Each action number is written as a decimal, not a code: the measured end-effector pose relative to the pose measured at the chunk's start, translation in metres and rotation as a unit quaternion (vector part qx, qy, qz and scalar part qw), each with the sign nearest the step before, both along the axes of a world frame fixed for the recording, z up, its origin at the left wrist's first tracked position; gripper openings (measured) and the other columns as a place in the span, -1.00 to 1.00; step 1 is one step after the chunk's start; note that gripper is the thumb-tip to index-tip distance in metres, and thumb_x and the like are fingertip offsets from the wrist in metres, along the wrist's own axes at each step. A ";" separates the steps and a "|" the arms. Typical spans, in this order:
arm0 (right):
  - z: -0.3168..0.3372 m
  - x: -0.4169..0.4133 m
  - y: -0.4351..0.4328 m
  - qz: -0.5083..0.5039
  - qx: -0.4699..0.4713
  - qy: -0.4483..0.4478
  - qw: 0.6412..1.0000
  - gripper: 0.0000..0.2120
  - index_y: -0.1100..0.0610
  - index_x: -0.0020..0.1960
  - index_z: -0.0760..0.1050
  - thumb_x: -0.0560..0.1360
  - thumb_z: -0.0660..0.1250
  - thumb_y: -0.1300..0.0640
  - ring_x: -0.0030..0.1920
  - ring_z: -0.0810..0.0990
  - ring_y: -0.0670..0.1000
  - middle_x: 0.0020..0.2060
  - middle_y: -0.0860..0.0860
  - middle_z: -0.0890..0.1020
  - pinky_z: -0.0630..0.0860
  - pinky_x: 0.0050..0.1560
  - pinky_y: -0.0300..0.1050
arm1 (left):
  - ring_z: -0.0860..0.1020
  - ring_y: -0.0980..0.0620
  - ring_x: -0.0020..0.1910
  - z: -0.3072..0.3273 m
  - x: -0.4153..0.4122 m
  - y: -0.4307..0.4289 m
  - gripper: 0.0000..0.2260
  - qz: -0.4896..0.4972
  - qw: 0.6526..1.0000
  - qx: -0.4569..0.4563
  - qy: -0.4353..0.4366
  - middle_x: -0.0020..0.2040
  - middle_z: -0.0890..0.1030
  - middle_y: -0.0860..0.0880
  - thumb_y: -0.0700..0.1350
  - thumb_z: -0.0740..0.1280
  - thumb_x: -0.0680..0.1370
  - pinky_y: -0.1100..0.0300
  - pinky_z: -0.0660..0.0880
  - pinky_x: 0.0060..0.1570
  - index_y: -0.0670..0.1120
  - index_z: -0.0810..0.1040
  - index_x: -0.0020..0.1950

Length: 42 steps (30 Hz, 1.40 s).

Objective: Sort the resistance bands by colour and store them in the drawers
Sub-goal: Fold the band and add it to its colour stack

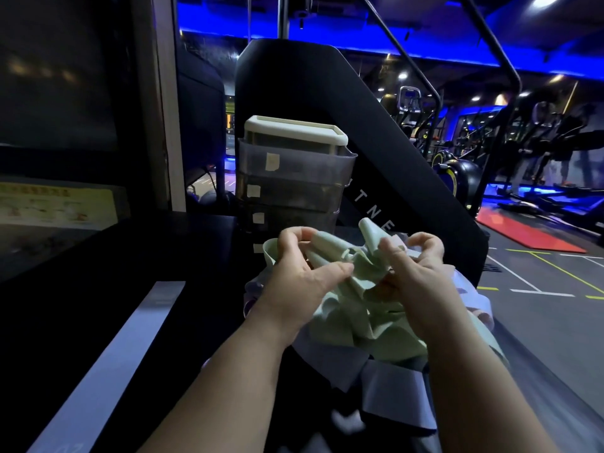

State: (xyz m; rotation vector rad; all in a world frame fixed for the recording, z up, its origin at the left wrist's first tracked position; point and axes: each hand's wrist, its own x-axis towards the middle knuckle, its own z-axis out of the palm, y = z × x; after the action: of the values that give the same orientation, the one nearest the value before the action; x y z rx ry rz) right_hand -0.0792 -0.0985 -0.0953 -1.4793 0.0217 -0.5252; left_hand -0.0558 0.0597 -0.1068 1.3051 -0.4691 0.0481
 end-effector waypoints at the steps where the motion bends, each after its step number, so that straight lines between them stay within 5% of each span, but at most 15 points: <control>1: -0.001 0.001 0.001 -0.004 -0.015 0.006 1.000 -0.75 -0.01 0.01 0.26 0.54 0.35 0.02 -0.45 0.55 0.02 -0.27 0.11 0.55 0.60 -0.26 0.15 | 0.62 -0.09 0.10 -0.002 0.003 -0.001 -0.46 0.024 1.000 -0.004 0.010 0.15 0.55 -0.15 -0.05 0.50 0.23 -0.05 0.59 0.11 0.06 0.34 0.12; 6: -0.004 0.001 0.005 -0.011 -0.066 -0.005 0.998 -0.76 0.08 -0.07 0.33 0.51 0.39 0.05 -0.37 0.56 0.08 -0.33 0.10 0.55 0.60 -0.16 0.27 | 0.65 0.05 -0.03 -0.005 0.005 -0.001 -0.56 0.047 0.999 -0.001 0.024 0.02 0.62 -0.01 -0.08 0.53 0.27 0.11 0.60 -0.05 0.03 0.48 0.09; 10: -0.002 -0.003 0.005 0.046 -0.075 -0.011 0.996 -0.68 0.10 0.01 0.42 0.40 0.46 -0.01 -0.30 0.64 0.02 -0.29 0.05 0.64 0.63 -0.18 0.07 | 0.67 -0.08 -0.02 -0.004 0.007 0.001 -0.64 0.071 0.996 -0.012 0.047 -0.01 0.68 -0.04 -0.04 0.52 0.26 -0.01 0.61 0.01 0.04 0.59 0.04; 16: -0.005 -0.005 0.006 0.122 -0.167 -0.021 0.978 -0.38 -0.19 0.05 0.47 0.07 0.66 -0.10 -0.04 0.68 0.04 -0.02 0.02 0.67 0.61 -0.06 -0.05 | 0.66 -0.04 -0.22 0.002 0.004 0.003 -0.95 0.038 0.994 -0.062 0.080 -0.20 0.70 -0.09 -0.14 0.46 0.48 0.13 0.60 -0.19 -0.09 0.64 -0.10; 20: -0.007 -0.003 0.007 0.084 -0.199 -0.038 0.976 -0.58 -0.19 0.00 0.51 0.26 0.62 0.05 -0.11 0.66 0.06 -0.06 -0.03 0.68 0.62 -0.11 0.07 | 0.65 0.11 -0.23 0.002 0.005 0.003 -0.85 0.030 0.997 -0.040 0.057 -0.17 0.70 0.00 -0.05 0.38 0.53 0.28 0.56 -0.26 -0.09 0.62 0.02; 22: -0.007 -0.002 0.006 0.054 -0.212 -0.024 0.976 -0.74 -0.10 -0.05 0.57 0.37 0.56 0.13 -0.28 0.58 -0.06 -0.26 -0.12 0.65 0.57 -0.27 -0.09 | 0.65 0.14 -0.22 0.002 0.006 0.001 -0.74 0.061 0.996 -0.018 0.059 -0.10 0.69 -0.02 0.03 0.37 0.51 0.30 0.54 -0.27 -0.09 0.56 0.11; 24: -0.008 -0.002 0.004 0.048 -0.230 -0.010 0.972 -0.85 -0.03 -0.06 0.63 0.41 0.51 0.15 -0.37 0.50 -0.11 -0.41 -0.12 0.56 0.49 -0.33 -0.19 | 0.66 0.08 -0.14 -0.002 0.009 0.000 -0.62 0.105 0.993 0.001 0.058 0.00 0.67 -0.08 0.14 0.40 0.48 0.20 0.58 -0.16 -0.07 0.49 0.15; 28: -0.009 0.000 0.000 0.046 -0.202 -0.009 0.978 -0.92 -0.03 -0.08 0.67 0.48 0.45 0.14 -0.36 0.54 -0.13 -0.37 -0.07 0.64 0.50 -0.31 -0.24 | 0.66 -0.11 -0.01 -0.006 0.014 0.001 -0.44 0.145 0.987 0.035 0.055 -0.08 0.71 -0.04 0.51 0.34 0.23 -0.20 0.53 0.13 0.09 0.52 -0.07; 36: -0.010 0.008 -0.011 -0.022 -0.128 -0.090 0.987 -0.91 0.05 -0.09 0.62 0.54 0.36 0.17 -0.25 0.58 -0.12 -0.28 -0.06 0.65 0.49 -0.22 -0.26 | 0.65 -0.22 -0.06 -0.002 0.014 0.004 -0.93 0.167 0.986 -0.007 0.026 -0.13 0.69 -0.15 -0.10 0.40 0.54 -0.22 0.57 0.07 -0.03 0.61 -0.14; 42: -0.011 0.012 -0.023 -0.111 -0.118 -0.134 0.978 -0.91 0.05 -0.02 0.53 0.61 0.26 0.09 -0.31 0.49 -0.22 -0.25 -0.07 0.57 0.43 -0.28 -0.33 | 0.64 -0.01 -0.09 -0.001 0.017 0.008 -0.77 0.203 0.979 -0.029 -0.004 -0.10 0.65 -0.03 -0.31 0.41 0.48 0.00 0.59 0.02 -0.01 0.49 -0.04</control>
State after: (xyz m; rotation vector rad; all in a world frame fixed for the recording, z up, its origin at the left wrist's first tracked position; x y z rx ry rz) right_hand -0.0670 -0.1212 -0.1061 -1.6355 -0.0918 -0.9326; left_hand -0.0389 0.0677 -0.1079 1.3267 -0.1998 0.4047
